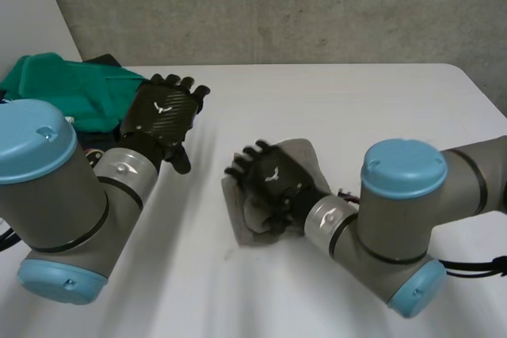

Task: Fold the laundry.

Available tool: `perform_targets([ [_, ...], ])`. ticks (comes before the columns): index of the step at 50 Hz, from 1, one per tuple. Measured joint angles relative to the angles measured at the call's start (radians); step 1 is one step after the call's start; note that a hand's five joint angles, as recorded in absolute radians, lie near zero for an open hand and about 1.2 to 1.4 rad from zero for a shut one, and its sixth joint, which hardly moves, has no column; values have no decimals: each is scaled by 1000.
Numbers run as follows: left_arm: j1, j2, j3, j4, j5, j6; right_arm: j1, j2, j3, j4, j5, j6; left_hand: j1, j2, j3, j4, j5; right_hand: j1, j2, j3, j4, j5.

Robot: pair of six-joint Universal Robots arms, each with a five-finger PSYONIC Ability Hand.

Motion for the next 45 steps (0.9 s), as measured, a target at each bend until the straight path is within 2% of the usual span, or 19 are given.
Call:
perform_targets([
  [9, -66, -30, 97, -4, 24, -118, -193, -195, 45, -18, 29, 427, 0, 0, 0, 0, 0, -4, -17, -28, -30, -11],
  [12, -85, -44, 124, -6, 38, -152, -233, -219, 50, 3, 28, 490, 0, 0, 0, 0, 0, -4, -17, -28, -30, -11],
  [14, -122, -81, 180, -18, 66, -218, -284, -233, 44, 52, 26, 549, 0, 0, 0, 0, 0, -4, -17, -28, -30, -11],
  [20, -190, -211, 331, -93, 108, -343, -360, -202, -3, 160, 25, 571, 0, 0, 0, 0, 0, -4, -17, -28, -30, -11],
  [26, -240, -389, 528, -231, 106, -382, -406, -140, -49, 223, 22, 561, 0, 0, 0, 0, 0, -4, -17, -28, -30, -11],
  [30, -252, -475, 623, -295, 88, -374, -413, -114, -57, 233, 20, 553, 0, 0, 0, 0, 0, -4, -17, -28, -30, -11],
  [37, -246, -614, 770, -363, 1, -315, -397, -72, -60, 234, 17, 529, 0, 0, 0, 0, 0, -4, -17, -28, -30, -11],
  [40, -232, -646, 791, -388, -43, -262, -379, -57, -66, 231, 12, 520, 0, 0, 0, 0, 0, -4, -17, -28, -30, -11],
  [45, -217, -650, 766, -423, -65, -214, -345, -32, -86, 229, -4, 514, 0, 0, 0, 0, 0, -4, -17, -28, -30, -11],
])
